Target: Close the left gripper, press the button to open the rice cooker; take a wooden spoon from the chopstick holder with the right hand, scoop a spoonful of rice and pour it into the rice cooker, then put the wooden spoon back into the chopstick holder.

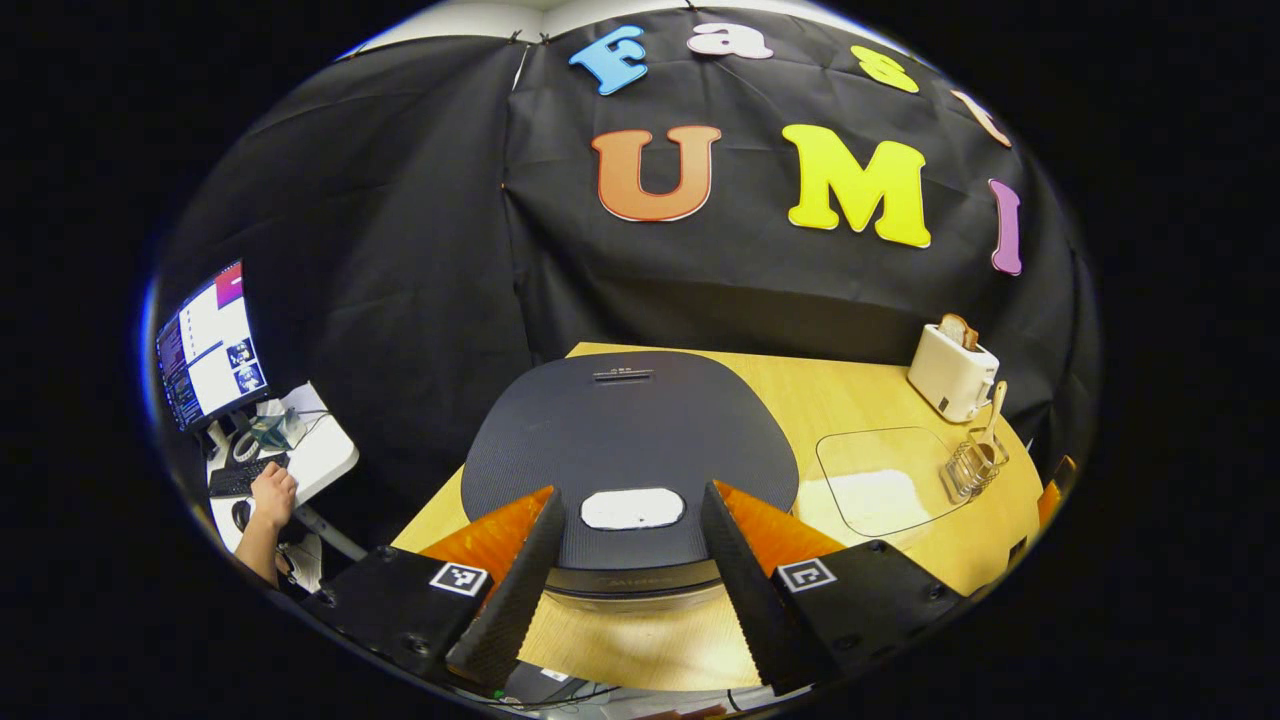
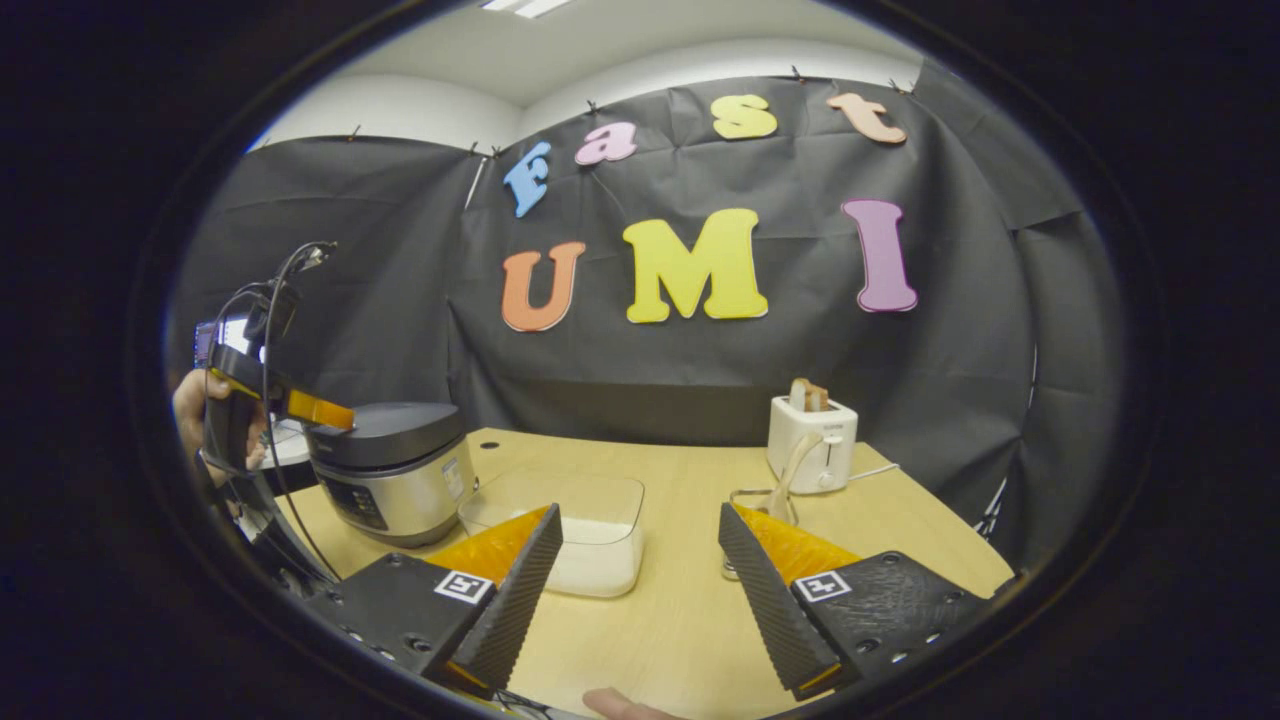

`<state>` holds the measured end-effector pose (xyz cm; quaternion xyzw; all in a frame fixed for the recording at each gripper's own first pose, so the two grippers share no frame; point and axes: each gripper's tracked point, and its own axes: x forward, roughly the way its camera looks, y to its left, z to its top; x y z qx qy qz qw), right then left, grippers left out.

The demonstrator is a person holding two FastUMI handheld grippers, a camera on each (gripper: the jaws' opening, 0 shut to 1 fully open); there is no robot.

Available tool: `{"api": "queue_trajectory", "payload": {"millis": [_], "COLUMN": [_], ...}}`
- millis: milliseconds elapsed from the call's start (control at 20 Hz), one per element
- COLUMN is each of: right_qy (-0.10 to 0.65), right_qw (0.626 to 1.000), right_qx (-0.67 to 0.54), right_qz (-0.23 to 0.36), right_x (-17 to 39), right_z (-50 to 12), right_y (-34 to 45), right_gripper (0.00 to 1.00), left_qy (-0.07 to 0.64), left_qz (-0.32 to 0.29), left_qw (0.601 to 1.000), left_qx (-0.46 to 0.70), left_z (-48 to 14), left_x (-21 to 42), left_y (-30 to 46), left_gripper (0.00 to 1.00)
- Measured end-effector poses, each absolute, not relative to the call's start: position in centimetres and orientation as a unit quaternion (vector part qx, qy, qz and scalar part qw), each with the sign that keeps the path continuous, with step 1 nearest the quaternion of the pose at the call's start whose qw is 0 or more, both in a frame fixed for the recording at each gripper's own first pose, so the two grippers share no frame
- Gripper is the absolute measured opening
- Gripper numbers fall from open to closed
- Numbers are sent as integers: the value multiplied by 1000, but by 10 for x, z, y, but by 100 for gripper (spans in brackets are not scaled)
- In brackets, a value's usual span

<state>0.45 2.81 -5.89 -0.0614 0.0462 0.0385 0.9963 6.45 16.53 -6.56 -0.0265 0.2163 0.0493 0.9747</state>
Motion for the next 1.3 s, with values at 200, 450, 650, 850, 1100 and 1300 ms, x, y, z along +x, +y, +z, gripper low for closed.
{"api": "queue_trajectory", "payload": {"millis": [200, 450, 650, 850, 1100, 1300], "right_qy": [54, 54, 55, 47, 24, 1], "right_qw": [996, 996, 995, 996, 996, 997], "right_qx": [-61, -63, -63, -70, -80, -77], "right_qz": [43, 46, 45, 37, 16, -1], "right_x": [6, 6, 6, 3, -3, -9], "right_z": [-64, -64, -65, -59, -37, -13], "right_y": [32, 33, 34, 31, 22, 15], "right_gripper": [92, 93, 92, 93, 93, 94], "left_qy": [197, 194, 180, 168, 157, 113], "left_qz": [56, 53, 66, 97, 58, 36], "left_qw": [978, 979, 981, 981, 986, 993], "left_qx": [-26, -28, -28, -8, -19, 5], "left_z": [-67, -75, -74, -71, -66, -49], "left_x": [65, 61, 60, 58, 52, 38], "left_y": [165, 164, 166, 165, 119, 78], "left_gripper": [88, 87, 85, 84, 83, 83]}}
